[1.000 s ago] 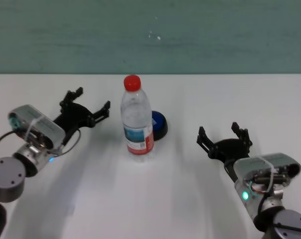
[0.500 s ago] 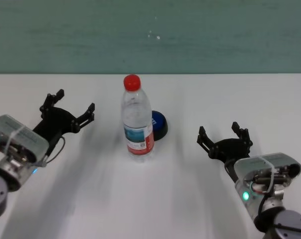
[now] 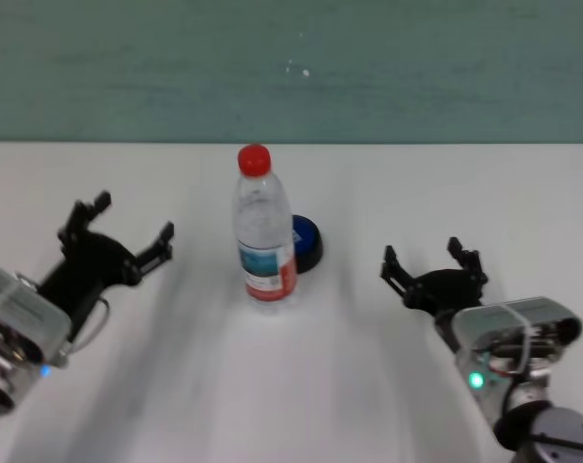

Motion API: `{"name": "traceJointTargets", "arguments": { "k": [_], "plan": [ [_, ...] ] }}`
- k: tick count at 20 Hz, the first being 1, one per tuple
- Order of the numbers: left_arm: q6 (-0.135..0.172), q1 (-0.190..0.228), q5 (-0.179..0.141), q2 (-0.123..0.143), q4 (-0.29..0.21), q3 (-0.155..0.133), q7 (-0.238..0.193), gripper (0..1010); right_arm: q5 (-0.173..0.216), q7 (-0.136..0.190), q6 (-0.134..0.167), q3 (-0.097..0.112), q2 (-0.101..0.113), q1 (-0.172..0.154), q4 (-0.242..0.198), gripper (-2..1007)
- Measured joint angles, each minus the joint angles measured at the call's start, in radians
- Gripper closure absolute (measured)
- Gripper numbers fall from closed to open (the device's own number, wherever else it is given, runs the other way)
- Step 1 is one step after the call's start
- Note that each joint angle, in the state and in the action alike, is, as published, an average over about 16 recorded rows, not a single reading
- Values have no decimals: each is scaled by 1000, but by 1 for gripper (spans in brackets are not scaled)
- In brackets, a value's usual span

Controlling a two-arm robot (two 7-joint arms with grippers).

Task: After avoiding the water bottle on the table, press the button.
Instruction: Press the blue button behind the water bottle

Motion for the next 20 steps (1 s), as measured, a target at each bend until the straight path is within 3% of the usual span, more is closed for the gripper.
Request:
{"name": "traceJointTargets", "arguments": {
  "k": [8, 20],
  "plan": [
    [-13, 109, -4, -8, -100, -23, 2, 10, 0, 0, 0, 0, 0, 0, 0, 1],
    [-56, 190, 19, -57, -138, -22, 33, 10, 0, 0, 0, 0, 0, 0, 0, 1]
  ]
}}
